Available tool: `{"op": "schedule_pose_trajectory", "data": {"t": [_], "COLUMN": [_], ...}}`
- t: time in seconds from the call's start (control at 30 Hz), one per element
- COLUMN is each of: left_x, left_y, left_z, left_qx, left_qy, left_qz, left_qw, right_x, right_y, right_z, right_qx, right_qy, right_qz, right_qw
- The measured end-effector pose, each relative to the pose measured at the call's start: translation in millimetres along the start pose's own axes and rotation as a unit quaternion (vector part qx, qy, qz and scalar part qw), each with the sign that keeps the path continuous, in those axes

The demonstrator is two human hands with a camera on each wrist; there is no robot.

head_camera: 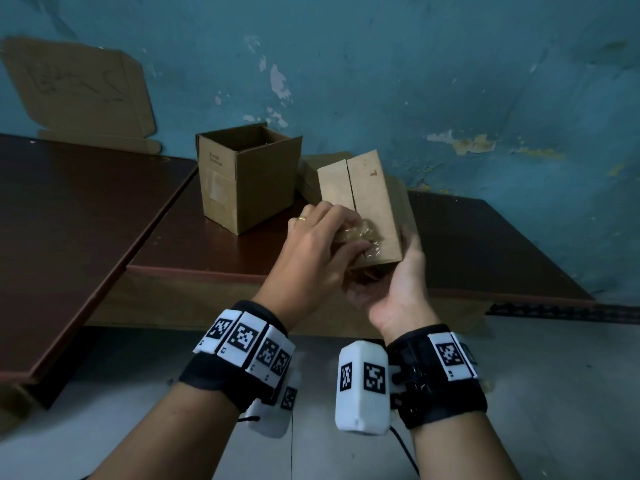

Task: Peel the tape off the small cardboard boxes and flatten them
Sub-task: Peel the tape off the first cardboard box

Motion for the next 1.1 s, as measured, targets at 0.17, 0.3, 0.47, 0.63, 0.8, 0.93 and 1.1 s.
{"op": "schedule_pose_trajectory", "data": {"t": [0.17,0.3,0.47,0.63,0.8,0.93,1.1], "left_x": [0,-1,5,12,18,16,15], "left_y": [0,-3,-1,-2,-3,-4,-4], "left_z": [-3,-5,-9,-9,-16,-16,-12], "left_qx": [-0.022,-0.051,-0.057,-0.072,-0.089,-0.086,-0.071], "left_qy": [0.017,-0.008,-0.071,-0.044,-0.042,-0.057,-0.09], "left_qz": [0.012,-0.002,-0.031,-0.056,-0.075,-0.073,-0.052], "left_qw": [1.0,0.999,0.995,0.995,0.992,0.992,0.992], "right_x": [1,4,7,9,12,16,21], "right_y": [2,2,-1,-4,-3,-5,-7], "right_z": [1,3,6,5,1,1,2], "right_qx": [0.004,0.013,0.025,0.008,-0.041,-0.054,-0.044], "right_qy": [0.017,0.03,0.008,-0.026,-0.075,-0.092,-0.06], "right_qz": [-0.01,-0.015,-0.03,-0.046,-0.066,-0.102,-0.13], "right_qw": [1.0,0.999,0.999,0.999,0.994,0.989,0.989]}}
Point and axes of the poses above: each hand's wrist, its own y-axis towards the middle knuckle, its own z-axis out of the palm, x = y × z, the point moved 8 cm from there along y, towards the middle knuckle, and after that the axes turned 7 degrees about x, right-handed, at the moved point
